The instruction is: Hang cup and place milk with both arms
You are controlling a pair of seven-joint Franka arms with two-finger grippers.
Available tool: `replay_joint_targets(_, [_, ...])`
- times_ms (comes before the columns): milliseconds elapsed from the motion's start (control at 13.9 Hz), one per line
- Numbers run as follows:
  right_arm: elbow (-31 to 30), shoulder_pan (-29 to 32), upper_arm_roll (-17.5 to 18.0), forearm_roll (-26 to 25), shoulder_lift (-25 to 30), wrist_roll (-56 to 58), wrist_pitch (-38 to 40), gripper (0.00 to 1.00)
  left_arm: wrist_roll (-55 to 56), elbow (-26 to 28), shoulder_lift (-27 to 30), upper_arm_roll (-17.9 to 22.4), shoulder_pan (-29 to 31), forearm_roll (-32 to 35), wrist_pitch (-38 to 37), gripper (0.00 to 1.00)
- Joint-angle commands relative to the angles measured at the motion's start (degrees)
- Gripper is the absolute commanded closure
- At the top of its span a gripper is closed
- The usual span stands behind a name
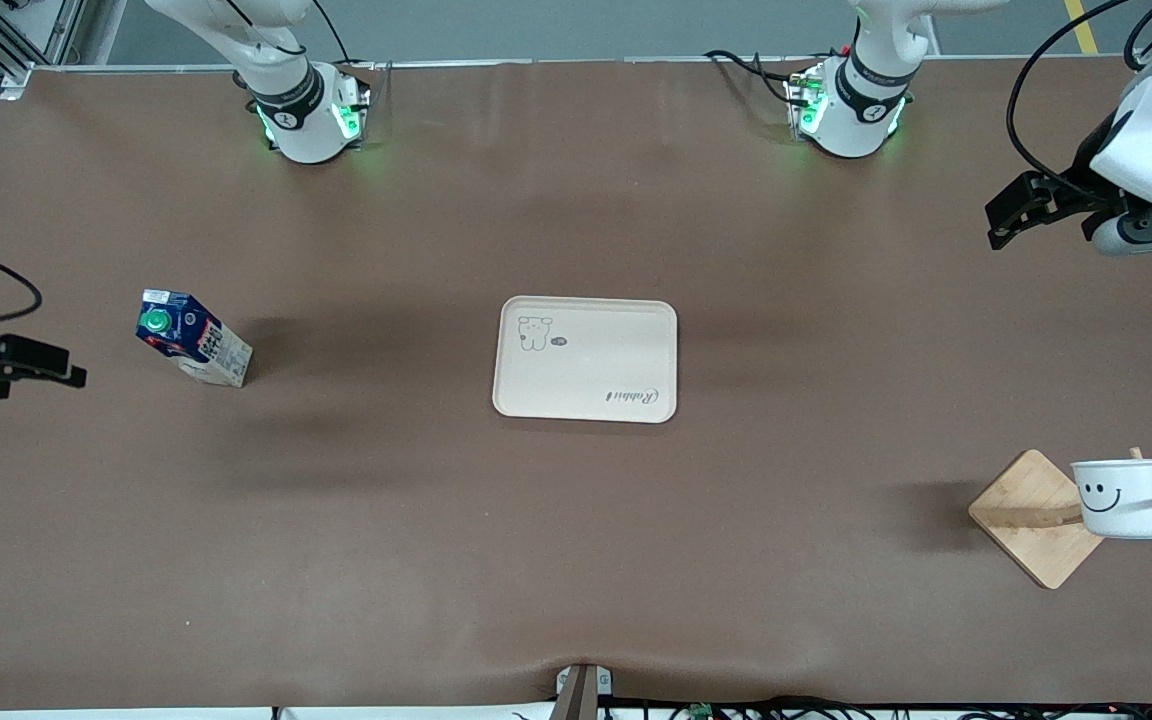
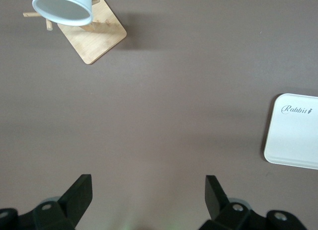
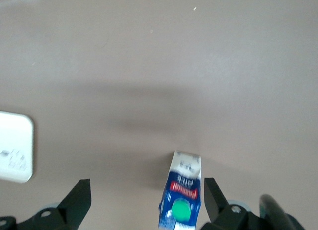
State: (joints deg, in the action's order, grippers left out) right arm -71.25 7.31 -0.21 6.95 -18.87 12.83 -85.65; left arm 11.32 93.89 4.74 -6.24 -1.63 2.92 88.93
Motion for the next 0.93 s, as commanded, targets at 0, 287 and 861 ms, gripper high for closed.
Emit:
replay_joint_targets(0, [-0.4,0.2,-0.5,-0.6,7.5,-0.4,8.2,0.00,-0.2,0.1,0.1,0.3,-0.2,-0.9,0.7,0.00])
replay_joint_targets(287, [-8.7,2.0,-0.5,-1.5,18.1,-0.7,16.3,0.00,0.0,0.1,0.3,0.3,-0.2,-0.9,0.5,0.00])
replay_joint_targets(861, [-24.8,0.5,1.4,-7.3,27.8,0.0,3.4,0.00,-0.6,0.1,0.4,0.2,-0.2,-0.9,0.2,0.00])
